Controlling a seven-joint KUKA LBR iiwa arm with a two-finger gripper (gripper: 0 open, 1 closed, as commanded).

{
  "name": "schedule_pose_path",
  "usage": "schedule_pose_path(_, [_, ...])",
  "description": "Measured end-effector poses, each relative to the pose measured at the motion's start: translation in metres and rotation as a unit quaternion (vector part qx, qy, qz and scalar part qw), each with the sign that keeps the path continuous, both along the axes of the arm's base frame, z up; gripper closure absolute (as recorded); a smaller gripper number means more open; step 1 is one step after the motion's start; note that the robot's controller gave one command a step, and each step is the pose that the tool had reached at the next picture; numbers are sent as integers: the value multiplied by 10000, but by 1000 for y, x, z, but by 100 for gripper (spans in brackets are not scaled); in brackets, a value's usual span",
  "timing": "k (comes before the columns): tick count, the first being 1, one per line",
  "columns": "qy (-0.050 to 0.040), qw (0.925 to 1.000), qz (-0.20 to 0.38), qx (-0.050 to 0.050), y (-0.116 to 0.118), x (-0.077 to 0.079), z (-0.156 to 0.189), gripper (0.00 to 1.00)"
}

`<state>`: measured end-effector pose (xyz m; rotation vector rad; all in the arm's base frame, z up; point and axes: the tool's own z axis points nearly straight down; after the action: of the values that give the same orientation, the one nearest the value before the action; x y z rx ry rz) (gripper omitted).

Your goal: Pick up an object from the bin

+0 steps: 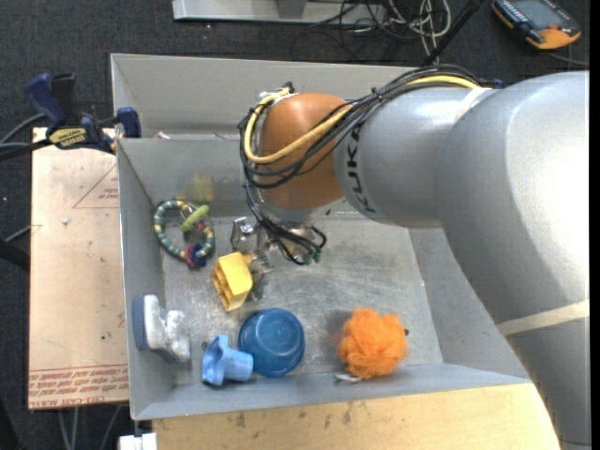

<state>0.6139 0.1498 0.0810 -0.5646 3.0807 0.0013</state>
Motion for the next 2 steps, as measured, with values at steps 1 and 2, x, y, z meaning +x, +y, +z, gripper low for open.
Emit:
schedule_pose_path(1, [62,10000,1,-11,0,-3,17,100])
schedule_pose_path(2, [50,10000,3,-7,0,-3,38,100])
